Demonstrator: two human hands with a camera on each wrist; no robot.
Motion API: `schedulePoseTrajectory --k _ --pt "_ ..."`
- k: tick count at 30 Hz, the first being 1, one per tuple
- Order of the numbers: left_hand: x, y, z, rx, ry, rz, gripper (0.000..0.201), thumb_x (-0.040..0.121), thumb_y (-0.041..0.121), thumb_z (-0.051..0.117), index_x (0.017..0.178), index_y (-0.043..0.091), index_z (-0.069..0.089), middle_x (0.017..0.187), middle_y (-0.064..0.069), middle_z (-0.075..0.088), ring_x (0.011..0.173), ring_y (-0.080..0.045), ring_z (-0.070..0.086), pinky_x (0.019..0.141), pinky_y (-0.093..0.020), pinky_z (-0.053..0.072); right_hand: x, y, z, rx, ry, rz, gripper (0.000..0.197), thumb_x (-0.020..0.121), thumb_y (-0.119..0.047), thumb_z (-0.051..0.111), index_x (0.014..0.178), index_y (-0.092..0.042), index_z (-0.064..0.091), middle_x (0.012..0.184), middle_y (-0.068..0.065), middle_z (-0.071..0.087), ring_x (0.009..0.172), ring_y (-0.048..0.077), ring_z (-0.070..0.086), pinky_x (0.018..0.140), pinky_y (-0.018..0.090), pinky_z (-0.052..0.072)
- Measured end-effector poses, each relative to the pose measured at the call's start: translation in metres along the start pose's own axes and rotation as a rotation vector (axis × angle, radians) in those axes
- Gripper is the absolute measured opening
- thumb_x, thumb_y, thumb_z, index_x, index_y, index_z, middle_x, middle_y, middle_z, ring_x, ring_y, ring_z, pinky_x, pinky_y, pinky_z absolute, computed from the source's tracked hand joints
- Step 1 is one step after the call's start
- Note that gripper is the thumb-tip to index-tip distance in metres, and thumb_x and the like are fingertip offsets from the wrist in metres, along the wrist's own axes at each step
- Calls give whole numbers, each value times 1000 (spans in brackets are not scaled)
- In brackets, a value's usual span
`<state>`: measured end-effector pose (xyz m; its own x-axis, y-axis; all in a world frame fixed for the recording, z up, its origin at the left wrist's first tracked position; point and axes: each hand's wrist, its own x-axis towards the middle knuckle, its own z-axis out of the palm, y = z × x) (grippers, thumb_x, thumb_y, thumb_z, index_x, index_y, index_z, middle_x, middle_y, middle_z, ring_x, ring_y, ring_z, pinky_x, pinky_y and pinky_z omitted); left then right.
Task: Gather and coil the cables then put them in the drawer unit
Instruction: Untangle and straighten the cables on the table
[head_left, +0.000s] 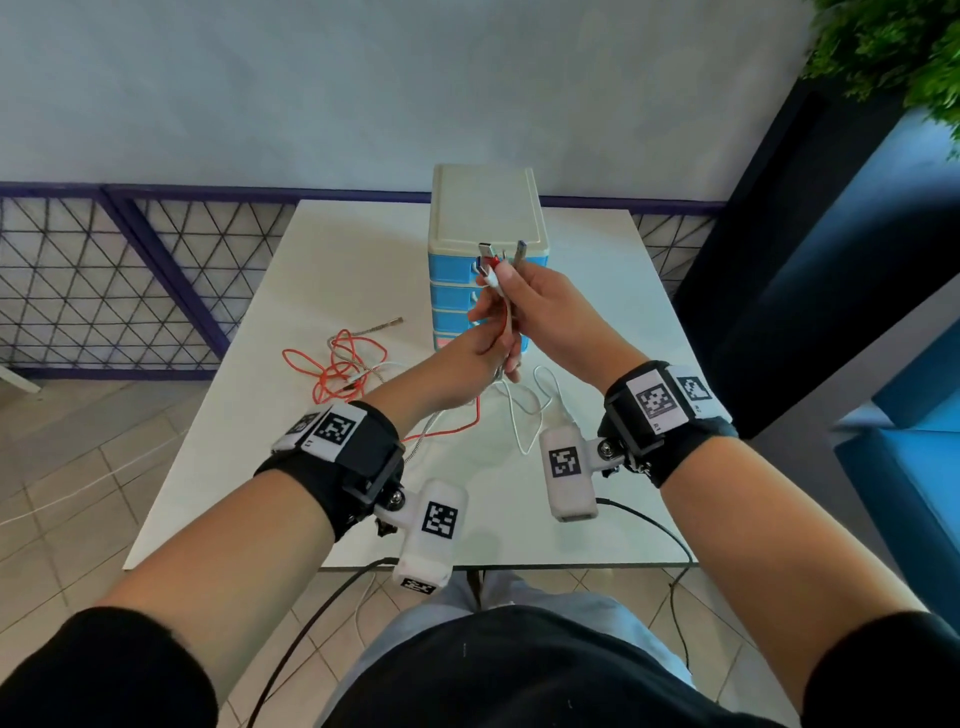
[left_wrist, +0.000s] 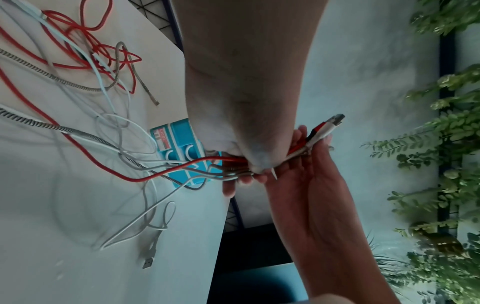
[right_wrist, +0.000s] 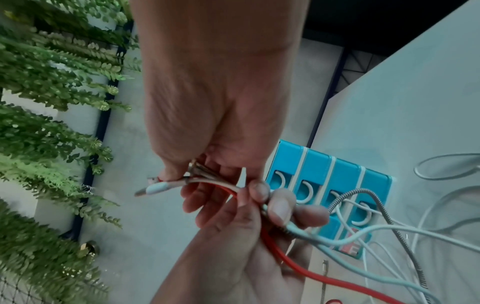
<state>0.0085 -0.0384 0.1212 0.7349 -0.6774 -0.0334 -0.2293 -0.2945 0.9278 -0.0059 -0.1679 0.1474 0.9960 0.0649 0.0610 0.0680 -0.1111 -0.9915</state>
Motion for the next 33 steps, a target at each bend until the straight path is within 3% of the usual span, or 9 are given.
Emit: schedulePoseTrajectory --k 3,7,9,12,14,17,22,27,33 --pt "0 -4 5 -11 3 30 28 103 19 28 93 4 50 85 -5 54 84 -14 53 79 -19 43 -2 3 -1 -41 67 -10 36 100 -37 39 84 -9 55 69 0 69 74 59 57 72 65 48" --pt "6 -2 9 -156 35 39 23 103 21 30 110 8 48 88 -7 54 79 -11 56 83 -20 47 -1 12 0 -176 126 78 43 102 -33 38 99 6 56 63 6 53 47 26 49 43 34 43" --pt "12 -2 8 -153 106 16 21 103 23 28 105 13 47 80 -1 52 71 -12 56 82 -29 47 -1 19 -2 -101 77 97 46 102 -36 38 107 5 58 65 3 53 54 19 52 54 35 48" --pt "16 -4 6 -160 210 -47 23 103 24 28 105 12 47 72 4 53 64 -13 55 78 -34 46 1 28 -18 176 51 179 49 98 -53 31 111 -19 64 97 0 68 90 18 66 87 35 52" --pt "15 -4 4 -190 211 -84 24 103 24 26 103 10 46 71 4 49 65 -14 55 81 -37 46 4 43 -31 193 147 260 51 97 -55 31 113 -19 63 104 2 70 94 19 70 84 31 54" --pt "12 -3 1 -253 193 -119 24 103 26 23 97 11 42 70 3 44 66 -13 56 82 -35 44 8 84 -42 -173 333 375 23 97 -23 46 89 -13 65 85 8 70 71 21 67 62 29 51" --pt "11 -3 2 -313 196 -129 27 103 21 24 101 8 48 73 -2 45 68 -16 52 71 -25 50 -3 143 -49 -1027 205 639 28 93 -15 46 106 5 62 111 21 66 104 38 62 75 32 46" --pt "8 -3 1 -321 185 -140 27 103 23 27 93 14 50 73 0 48 68 -17 53 84 -41 49 -26 173 -37 -1147 197 736 30 94 -21 52 118 -2 53 125 15 51 116 32 55 86 38 48" --pt "8 0 -2 -277 229 -144 25 103 21 27 99 8 49 76 0 52 68 -14 55 73 -24 51 -23 165 -45 -1218 240 552 22 92 -12 48 111 -8 61 116 11 57 104 31 60 82 37 48"
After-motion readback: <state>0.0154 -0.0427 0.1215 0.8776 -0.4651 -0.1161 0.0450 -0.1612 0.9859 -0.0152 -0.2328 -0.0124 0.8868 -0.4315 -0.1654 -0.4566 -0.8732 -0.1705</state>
